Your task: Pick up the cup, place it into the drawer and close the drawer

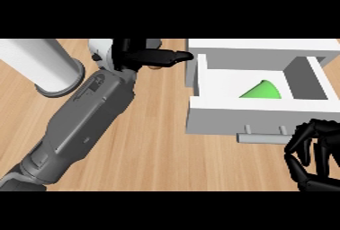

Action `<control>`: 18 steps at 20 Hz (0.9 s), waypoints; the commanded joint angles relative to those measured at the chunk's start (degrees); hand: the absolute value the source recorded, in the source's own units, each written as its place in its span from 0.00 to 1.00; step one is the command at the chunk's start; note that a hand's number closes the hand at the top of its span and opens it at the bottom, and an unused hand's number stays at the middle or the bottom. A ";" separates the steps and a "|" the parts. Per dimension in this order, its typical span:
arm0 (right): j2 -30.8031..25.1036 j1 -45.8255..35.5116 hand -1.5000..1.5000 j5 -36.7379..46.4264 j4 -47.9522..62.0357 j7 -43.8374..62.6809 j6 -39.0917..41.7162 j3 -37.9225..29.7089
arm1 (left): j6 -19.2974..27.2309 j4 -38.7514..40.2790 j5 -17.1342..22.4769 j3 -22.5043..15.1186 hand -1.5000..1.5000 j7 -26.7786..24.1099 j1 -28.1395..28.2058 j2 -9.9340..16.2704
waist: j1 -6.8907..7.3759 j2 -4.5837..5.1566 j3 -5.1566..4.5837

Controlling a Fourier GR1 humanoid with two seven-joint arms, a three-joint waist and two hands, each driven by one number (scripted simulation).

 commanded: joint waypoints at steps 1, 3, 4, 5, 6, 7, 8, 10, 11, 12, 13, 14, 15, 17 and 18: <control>-2.40 3.52 1.00 3.65 0.39 -2.01 2.72 -0.57 | 0.12 -12.09 0.29 -0.48 0.00 1.71 11.30 5.64 | 0.75 -0.18 0.03; -1.20 -3.39 1.00 4.96 3.64 2.20 -0.26 1.12 | -1.26 -15.24 0.12 0.41 0.00 2.07 15.48 8.17 | 0.33 0.35 0.00; 0.37 0.98 1.00 8.39 1.79 0.35 -0.77 2.90 | -0.91 -19.99 0.35 0.25 0.00 2.67 18.64 9.44 | 0.20 0.19 0.02; 0.76 -1.11 1.00 10.53 4.44 -0.68 -0.64 4.42 | -2.49 -18.27 0.68 2.58 0.00 4.03 17.56 10.89 | -0.52 0.52 0.03; 0.33 1.54 1.00 11.98 6.47 -4.80 0.52 3.74 | -2.31 -22.67 0.73 1.86 0.00 3.01 22.32 11.94 | 0.00 0.38 0.05; -0.27 -3.90 1.00 11.69 7.09 -0.55 -0.87 3.13 | -1.66 -24.40 0.27 2.52 0.00 2.84 23.72 11.46 | -0.34 0.50 0.03; 0.81 0.45 1.00 15.40 5.58 -4.35 -0.77 5.27 | -3.15 -24.14 0.58 4.39 0.00 3.09 24.53 13.13 | -0.87 0.54 0.04; -1.70 -5.10 1.00 19.03 10.18 -3.49 -0.71 5.43 | -3.72 -30.17 2.14 3.87 0.00 5.42 28.45 15.15 | 0.39 0.46 0.04; -2.04 -0.49 1.00 23.50 8.52 -8.43 -0.28 8.03 | -6.22 -28.60 1.94 4.53 0.00 1.60 32.25 15.62 | 0.20 0.50 0.03; -3.00 -1.68 1.00 26.88 11.48 -11.84 -0.34 8.94 | -5.35 -27.79 2.03 5.44 0.00 3.65 29.63 15.77 | -0.23 0.67 0.07; -4.69 -3.74 1.00 31.40 10.26 -9.80 -0.66 11.61 | -7.29 -27.83 1.85 4.72 0.00 2.03 30.77 15.76 | 0.56 0.68 0.00; -4.67 -2.93 1.00 34.15 10.35 -11.36 -1.69 13.05 | -7.49 -29.53 2.38 5.32 0.00 2.60 33.21 17.01 | 0.54 0.55 0.02; -5.56 -5.09 1.00 36.32 14.04 -11.83 -2.12 13.18 | -10.20 -29.53 3.38 6.36 0.00 2.35 34.43 18.13 | 0.81 0.76 0.01; -3.29 -6.58 1.00 42.68 18.54 -13.91 -6.13 17.41 | -11.57 -30.61 2.32 5.97 0.00 0.26 37.80 17.88 | 0.67 0.83 0.03; -5.81 -6.98 1.00 41.63 19.36 -15.15 -4.52 15.21 | -12.64 -28.60 1.13 5.98 0.00 -4.08 40.18 15.53 | -0.33 0.87 0.01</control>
